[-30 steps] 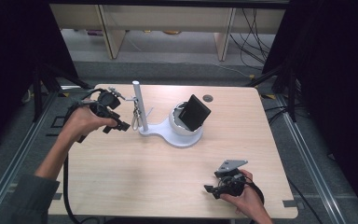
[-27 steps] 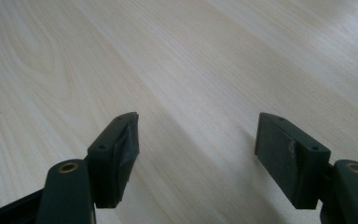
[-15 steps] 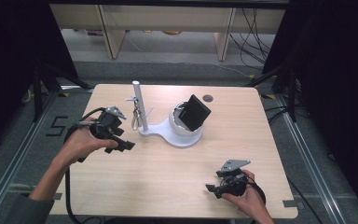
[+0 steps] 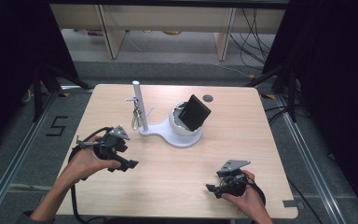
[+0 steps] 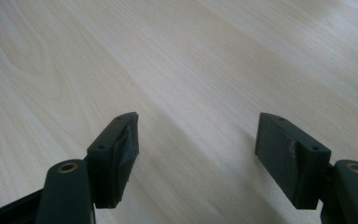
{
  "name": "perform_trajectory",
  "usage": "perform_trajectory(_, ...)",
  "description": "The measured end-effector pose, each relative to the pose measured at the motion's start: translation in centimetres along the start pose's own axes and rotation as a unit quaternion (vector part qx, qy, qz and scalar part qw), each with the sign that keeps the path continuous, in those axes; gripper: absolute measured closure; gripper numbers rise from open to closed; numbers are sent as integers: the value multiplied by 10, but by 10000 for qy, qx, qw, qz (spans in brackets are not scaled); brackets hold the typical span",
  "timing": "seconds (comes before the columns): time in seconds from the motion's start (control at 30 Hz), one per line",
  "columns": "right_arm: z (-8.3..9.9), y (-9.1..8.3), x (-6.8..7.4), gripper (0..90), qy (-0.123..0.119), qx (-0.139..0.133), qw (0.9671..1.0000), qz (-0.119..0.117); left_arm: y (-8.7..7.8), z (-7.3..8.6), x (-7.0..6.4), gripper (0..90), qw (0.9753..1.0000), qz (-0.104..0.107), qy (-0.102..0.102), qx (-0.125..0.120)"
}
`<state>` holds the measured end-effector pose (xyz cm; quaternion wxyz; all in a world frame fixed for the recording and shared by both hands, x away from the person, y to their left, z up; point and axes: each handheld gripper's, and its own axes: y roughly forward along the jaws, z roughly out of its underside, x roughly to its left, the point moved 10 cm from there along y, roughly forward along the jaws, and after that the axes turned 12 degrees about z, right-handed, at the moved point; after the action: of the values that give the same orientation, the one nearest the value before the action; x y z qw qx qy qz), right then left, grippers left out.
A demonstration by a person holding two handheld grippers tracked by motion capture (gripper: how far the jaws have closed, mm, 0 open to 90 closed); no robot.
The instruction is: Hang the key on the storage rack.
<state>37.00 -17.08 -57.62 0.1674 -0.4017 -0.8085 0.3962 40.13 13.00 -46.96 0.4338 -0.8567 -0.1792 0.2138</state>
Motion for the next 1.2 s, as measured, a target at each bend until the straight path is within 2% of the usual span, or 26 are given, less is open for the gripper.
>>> perform_trajectory(0.07, -1, -1, -1, 312, -18, -39, 10000, 20, 3, 4, -2, 282, 10000, -2, -49, -60)
perform_trajectory(0.13, -1, 0, -2, 312, -59, -85, 9999, 49, 5, 9, -3, 280, 10000, 28, 53, -7)
perform_trajectory(0.17, -1, 1, -2, 312, -57, -96, 9999, 51, 8, 11, -3, 280, 10000, 14, 5, -51)
perform_trajectory(0.2, -1, 1, 0, 312, 54, -55, 10000, 44, 8, 14, -3, 279, 10000, 32, 47, -4)
perform_trajectory(0.23, -1, 2, 0, 312, 41, -59, 10000, 46, 11, 16, -5, 276, 10000, 45, -8, -36)
perform_trajectory(0.3, 1, 1, 0, 312, 2, 25, 10000, 23, 14, 20, -5, 272, 10000, 75, 23, 5)
perform_trajectory(0.57, 0, 1, 2, 311, -25, 17, 10000, 32, 34, 32, -9, 272, 9998, 189, 74, 19)
perform_trajectory(0.6, 0, 2, 1, 311, -71, -18, 10000, 53, 36, 34, -10, 272, 9997, 204, 70, 85)
perform_trajectory(0.67, -2, 3, 2, 310, -50, -95, 9999, 76, 40, 36, -11, 272, 9997, 214, 102, 16)
perform_trajectory(0.8, -1, 1, 2, 309, -51, -17, 10000, 51, 45, 41, -16, 271, 9995, 282, 139, -49)
perform_trajectory(0.87, -2, 1, 4, 309, -20, -76, 10000, 61, 49, 44, -17, 270, 9995, 264, 132, -64)
perform_trajectory(0.93, -3, 2, 5, 309, -106, -152, 9998, 50, 52, 48, -18, 269, 9995, 274, 155, -20)
perform_trajectory(0.97, -2, -1, 6, 308, -75, -33, 10000, 20, 53, 50, -19, 269, 9995, 280, 171, -4)
perform_trajectory(1.0, -3, 0, 6, 308, -137, -90, 9999, 39, 54, 51, -19, 267, 9995, 269, 163, -19)
perform_trajectory(1.03, -3, 0, 6, 308, -125, -71, 9999, 25, 55, 53, -21, 265, 9993, 299, 235, 43)
perform_trajectory(1.2, -2, 0, 6, 305, -150, -71, 9999, 28, 61, 58, -26, 253, 9993, 246, 278, -12)
